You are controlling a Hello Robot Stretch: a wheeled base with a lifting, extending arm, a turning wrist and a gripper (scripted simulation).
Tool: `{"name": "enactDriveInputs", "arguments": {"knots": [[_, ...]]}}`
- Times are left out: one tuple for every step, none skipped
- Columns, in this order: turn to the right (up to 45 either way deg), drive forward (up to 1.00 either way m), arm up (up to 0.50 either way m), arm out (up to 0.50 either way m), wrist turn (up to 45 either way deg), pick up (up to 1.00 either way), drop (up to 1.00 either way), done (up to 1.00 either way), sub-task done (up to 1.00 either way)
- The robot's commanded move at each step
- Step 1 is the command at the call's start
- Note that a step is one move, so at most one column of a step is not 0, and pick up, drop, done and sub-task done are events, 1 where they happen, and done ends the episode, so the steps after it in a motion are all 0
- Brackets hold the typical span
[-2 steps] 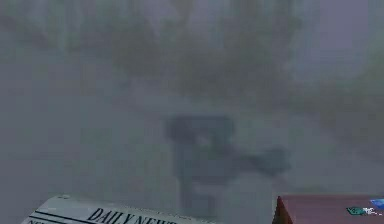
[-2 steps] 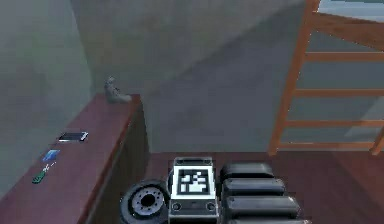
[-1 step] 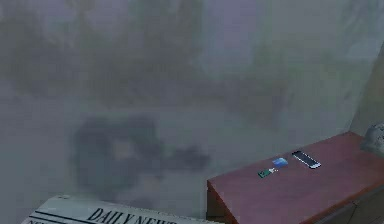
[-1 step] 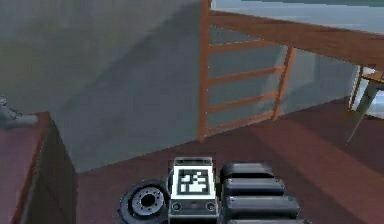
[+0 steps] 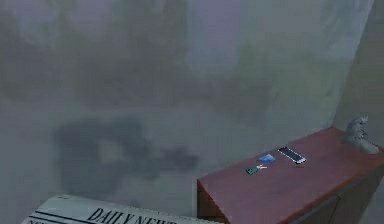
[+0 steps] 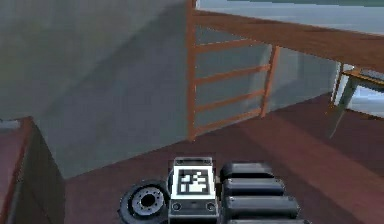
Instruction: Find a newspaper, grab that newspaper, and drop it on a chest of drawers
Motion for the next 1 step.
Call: {"name": "enactDriveInputs", "arguments": {"knots": [[0.0, 0.25, 0.00, 0.00, 0.0, 0.00, 0.00, 0.00, 0.00]]}}
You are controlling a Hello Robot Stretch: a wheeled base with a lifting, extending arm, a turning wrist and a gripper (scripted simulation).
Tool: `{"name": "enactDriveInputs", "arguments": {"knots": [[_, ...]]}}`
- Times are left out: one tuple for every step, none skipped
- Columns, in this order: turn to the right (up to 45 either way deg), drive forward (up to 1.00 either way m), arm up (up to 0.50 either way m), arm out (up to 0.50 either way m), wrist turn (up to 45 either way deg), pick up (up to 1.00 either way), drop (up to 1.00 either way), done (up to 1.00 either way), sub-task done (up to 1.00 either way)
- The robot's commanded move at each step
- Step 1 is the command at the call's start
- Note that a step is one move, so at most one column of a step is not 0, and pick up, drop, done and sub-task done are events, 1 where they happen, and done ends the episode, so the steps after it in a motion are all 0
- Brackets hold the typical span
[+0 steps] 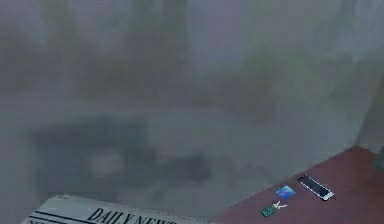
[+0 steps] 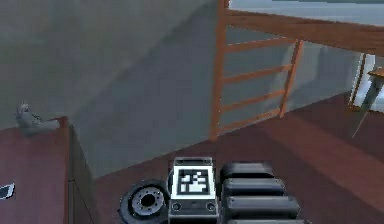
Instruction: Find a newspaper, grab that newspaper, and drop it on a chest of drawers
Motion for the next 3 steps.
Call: {"name": "enactDriveInputs", "arguments": {"knots": [[45.0, 0.00, 0.00, 0.00, 0.0, 0.00, 0.00, 0.00, 0.00], [45.0, 0.00, 0.00, 0.00, 0.0, 0.00, 0.00, 0.00, 0.00], [18.0, 0.00, 0.00, 0.00, 0.0, 0.00, 0.00, 0.00, 0.00]]}}
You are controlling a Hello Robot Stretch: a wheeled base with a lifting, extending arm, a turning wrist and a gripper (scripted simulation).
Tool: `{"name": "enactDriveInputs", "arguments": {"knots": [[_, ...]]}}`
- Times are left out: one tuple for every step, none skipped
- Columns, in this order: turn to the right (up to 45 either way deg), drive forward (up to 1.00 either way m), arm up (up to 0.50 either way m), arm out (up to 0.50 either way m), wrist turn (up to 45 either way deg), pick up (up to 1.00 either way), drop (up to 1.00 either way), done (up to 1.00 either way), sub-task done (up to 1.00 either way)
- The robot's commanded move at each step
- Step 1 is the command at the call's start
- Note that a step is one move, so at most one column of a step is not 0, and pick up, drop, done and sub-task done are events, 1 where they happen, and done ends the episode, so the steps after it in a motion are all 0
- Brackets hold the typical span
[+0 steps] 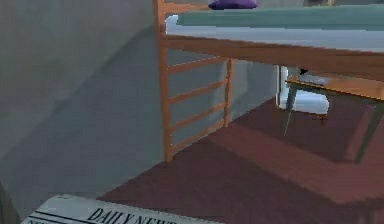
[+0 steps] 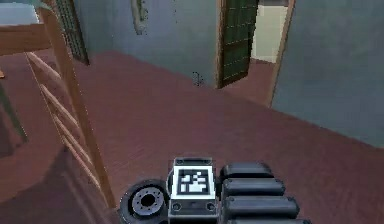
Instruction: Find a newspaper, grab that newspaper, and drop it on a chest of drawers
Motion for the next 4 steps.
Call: {"name": "enactDriveInputs", "arguments": {"knots": [[-45.0, 0.00, 0.00, 0.00, 0.0, 0.00, 0.00, 0.00, 0.00], [-45.0, 0.00, 0.00, 0.00, 0.0, 0.00, 0.00, 0.00, 0.00], [-12.0, 0.00, 0.00, 0.00, 0.0, 0.00, 0.00, 0.00, 0.00], [45.0, 0.00, 0.00, 0.00, 0.0, 0.00, 0.00, 0.00, 0.00]]}}
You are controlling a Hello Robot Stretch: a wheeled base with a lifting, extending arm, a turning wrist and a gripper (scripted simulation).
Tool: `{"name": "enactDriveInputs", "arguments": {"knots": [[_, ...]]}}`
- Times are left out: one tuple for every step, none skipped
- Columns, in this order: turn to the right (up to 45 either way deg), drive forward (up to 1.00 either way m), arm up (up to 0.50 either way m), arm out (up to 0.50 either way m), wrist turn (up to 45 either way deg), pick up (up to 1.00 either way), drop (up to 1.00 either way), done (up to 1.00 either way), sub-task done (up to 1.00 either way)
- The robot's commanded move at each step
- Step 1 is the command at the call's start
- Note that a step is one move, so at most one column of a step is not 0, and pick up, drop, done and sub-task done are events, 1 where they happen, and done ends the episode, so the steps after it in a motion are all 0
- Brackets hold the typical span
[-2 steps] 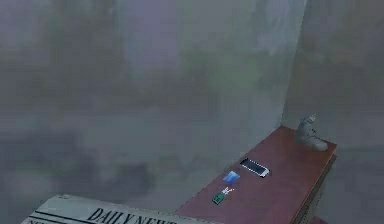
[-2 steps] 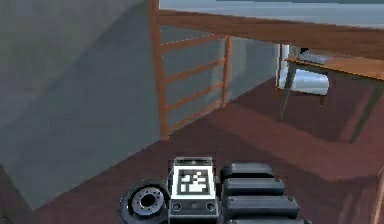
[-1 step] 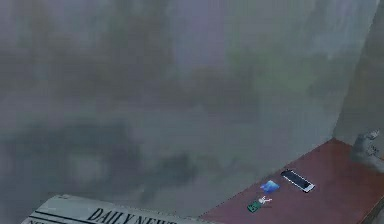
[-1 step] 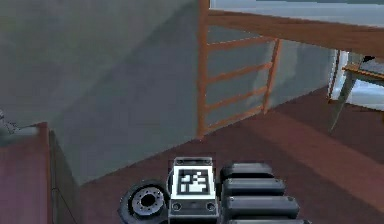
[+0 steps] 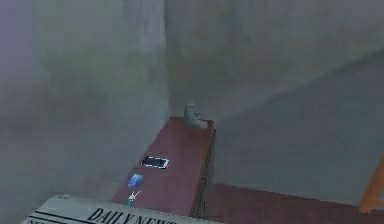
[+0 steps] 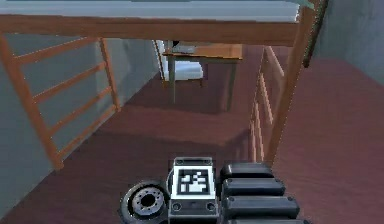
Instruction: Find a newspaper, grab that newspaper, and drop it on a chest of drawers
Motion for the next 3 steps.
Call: {"name": "enactDriveInputs", "arguments": {"knots": [[45.0, 0.00, 0.00, 0.00, 0.0, 0.00, 0.00, 0.00, 0.00], [6.0, 0.00, 0.00, 0.00, 0.0, 0.00, 0.00, 0.00, 0.00], [-45.0, 0.00, 0.00, 0.00, 0.0, 0.00, 0.00, 0.00, 0.00]]}}
